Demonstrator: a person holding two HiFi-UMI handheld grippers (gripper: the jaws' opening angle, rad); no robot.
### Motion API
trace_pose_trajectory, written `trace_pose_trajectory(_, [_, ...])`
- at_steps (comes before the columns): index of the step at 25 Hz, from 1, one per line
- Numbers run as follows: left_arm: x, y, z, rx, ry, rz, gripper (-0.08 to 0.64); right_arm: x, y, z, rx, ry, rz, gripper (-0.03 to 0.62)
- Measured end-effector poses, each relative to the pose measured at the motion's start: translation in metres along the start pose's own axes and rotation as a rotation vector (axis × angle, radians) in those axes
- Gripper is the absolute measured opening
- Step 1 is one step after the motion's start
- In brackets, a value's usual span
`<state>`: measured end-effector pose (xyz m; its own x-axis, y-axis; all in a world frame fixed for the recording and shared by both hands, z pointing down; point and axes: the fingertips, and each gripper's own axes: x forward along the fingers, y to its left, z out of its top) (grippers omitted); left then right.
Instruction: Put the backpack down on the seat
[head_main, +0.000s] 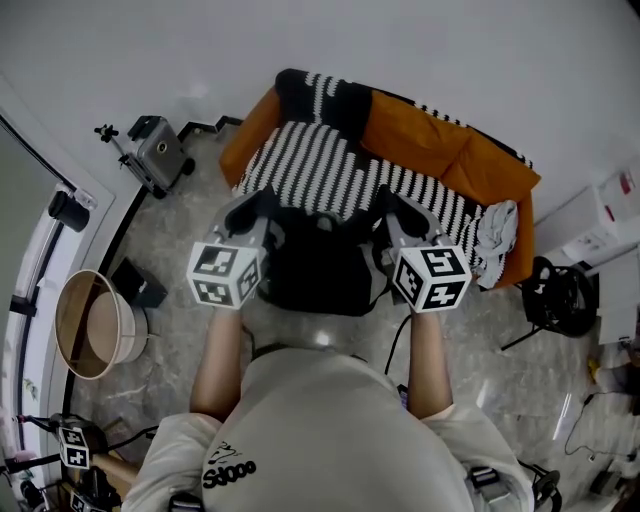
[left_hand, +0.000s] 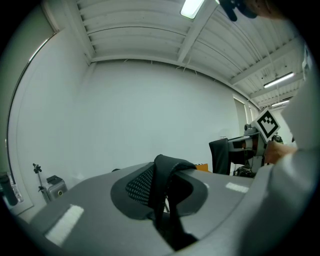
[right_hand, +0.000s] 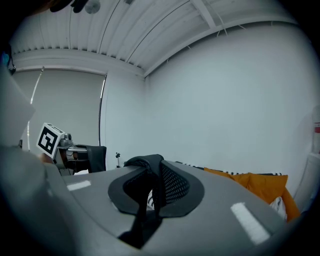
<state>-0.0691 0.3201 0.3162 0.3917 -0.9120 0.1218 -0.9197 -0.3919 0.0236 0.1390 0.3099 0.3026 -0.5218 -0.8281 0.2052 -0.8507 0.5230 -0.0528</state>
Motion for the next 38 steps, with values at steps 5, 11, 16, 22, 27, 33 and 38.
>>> trace_pose_trajectory(5, [-0.004, -0.011, -0.002, -0.010, -0.006, 0.028, 0.044, -0.008, -0.003, -0.003, -0.026, 0.005, 0.028, 0.034])
trace_pose_trajectory(11, [0.001, -0.023, -0.001, -0.001, -0.004, 0.023, 0.044, -0.012, -0.015, -0.003, -0.011, 0.002, 0.029, 0.034])
trace_pose_trajectory(16, [0.015, -0.025, -0.002, -0.004, -0.002, 0.020, 0.044, -0.005, -0.029, -0.004, 0.006, 0.001, 0.025, 0.034])
trace_pose_trajectory(22, [0.040, -0.011, -0.009, -0.017, 0.001, 0.014, 0.044, 0.019, -0.040, -0.007, -0.003, 0.017, 0.017, 0.034])
trace_pose_trajectory(27, [0.076, 0.002, -0.009, -0.003, 0.010, 0.004, 0.044, 0.050, -0.058, -0.004, -0.001, 0.021, 0.012, 0.034])
trace_pose_trajectory(33, [0.130, 0.029, -0.006, -0.005, 0.020, -0.004, 0.044, 0.104, -0.081, 0.005, 0.006, 0.023, 0.013, 0.034])
trace_pose_trajectory(38, [0.174, 0.059, 0.005, -0.003, 0.022, -0.015, 0.044, 0.150, -0.097, 0.019, 0.006, 0.022, 0.006, 0.034])
